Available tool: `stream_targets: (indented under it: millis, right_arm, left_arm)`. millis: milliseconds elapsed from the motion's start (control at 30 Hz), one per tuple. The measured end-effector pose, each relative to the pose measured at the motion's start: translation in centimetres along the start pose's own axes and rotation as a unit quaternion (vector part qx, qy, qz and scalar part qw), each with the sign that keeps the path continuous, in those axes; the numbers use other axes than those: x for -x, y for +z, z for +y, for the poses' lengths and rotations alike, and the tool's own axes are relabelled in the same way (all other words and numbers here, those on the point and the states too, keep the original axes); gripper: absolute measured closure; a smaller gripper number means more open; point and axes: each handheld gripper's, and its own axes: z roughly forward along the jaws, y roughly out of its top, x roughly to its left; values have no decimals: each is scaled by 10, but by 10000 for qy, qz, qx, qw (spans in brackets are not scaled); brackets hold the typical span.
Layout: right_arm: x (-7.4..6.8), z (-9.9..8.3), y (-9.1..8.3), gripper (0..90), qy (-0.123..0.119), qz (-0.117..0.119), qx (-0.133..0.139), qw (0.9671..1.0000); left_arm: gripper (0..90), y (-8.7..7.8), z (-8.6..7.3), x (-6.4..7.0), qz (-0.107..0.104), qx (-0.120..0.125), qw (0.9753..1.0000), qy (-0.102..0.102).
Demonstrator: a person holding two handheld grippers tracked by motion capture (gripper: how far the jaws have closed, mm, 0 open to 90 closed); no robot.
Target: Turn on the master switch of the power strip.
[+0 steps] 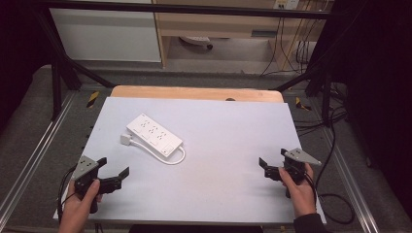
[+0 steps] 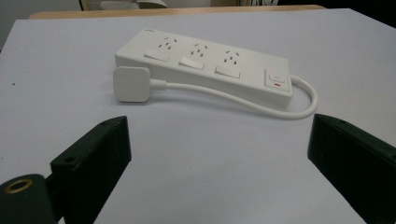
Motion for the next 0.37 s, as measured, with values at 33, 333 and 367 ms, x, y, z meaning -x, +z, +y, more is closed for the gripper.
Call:
stream_targets:
  millis: [33, 333, 367]
  right_arm:
    - [-1, -1, 2, 37, -16, 20, -33, 10000]
    - [-12, -8, 16, 23, -210, 150, -486, 9985]
    - [-12, -9, 19, 24, -228, 119, -602, 9979]
  left_arm:
    - [61, 0, 0, 0, 8, 0, 10000, 2]
    - [61, 0, 0, 1, -10, 3, 10000, 15]
    - [61, 1, 0, 1, -6, 3, 10000, 20]
